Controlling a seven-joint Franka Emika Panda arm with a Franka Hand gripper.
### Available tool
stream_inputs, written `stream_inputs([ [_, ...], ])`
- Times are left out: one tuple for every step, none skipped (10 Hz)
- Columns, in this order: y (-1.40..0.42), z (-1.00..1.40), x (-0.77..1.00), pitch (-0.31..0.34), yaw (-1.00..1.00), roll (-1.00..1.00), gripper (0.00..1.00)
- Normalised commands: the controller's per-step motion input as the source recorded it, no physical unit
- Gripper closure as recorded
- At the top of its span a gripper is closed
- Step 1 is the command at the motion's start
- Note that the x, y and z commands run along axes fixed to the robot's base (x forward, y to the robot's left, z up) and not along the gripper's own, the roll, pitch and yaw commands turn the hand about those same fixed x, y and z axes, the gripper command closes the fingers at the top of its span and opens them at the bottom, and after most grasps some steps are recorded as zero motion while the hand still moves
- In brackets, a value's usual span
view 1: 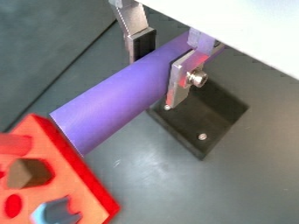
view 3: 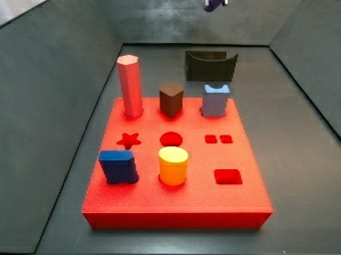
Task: Pick up the round object. Move up. Place the round object on the fixture. Regrasp the round object. Move to above the board. Insert the round object.
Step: Place the round object on the fixture.
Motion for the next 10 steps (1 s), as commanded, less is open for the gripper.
stream_inputs([
  [0.05, -0.03, 0.09, 0.258, -0.05, -0.73, 1.00],
  [0.05, -0.02, 0.08, 0.202, -0.12, -0.51, 1.00],
  [0.04, -0.02, 0.08, 0.156, -0.15, -0.30, 1.00],
  [0.03, -0.01, 0.08, 0.110, -0.16, -0.21, 1.00],
  [0.13, -1.00, 0.13, 0.256, -0.15, -1.00, 1.00],
  [0.14, -1.00, 0.13, 0.223, -0.16, -1.00, 1.00],
  [0.14, -1.00, 0.15, 0.236, -0.20, -1.00, 1.00],
  [0.14, -1.00, 0.17, 0.196, -0.22, -0.83, 1.00],
  [0.14, -1.00, 0.19, 0.148, -0.24, -0.66, 1.00],
  [0.14, -1.00, 0.20, 0.090, -0.24, -0.45, 1.00],
])
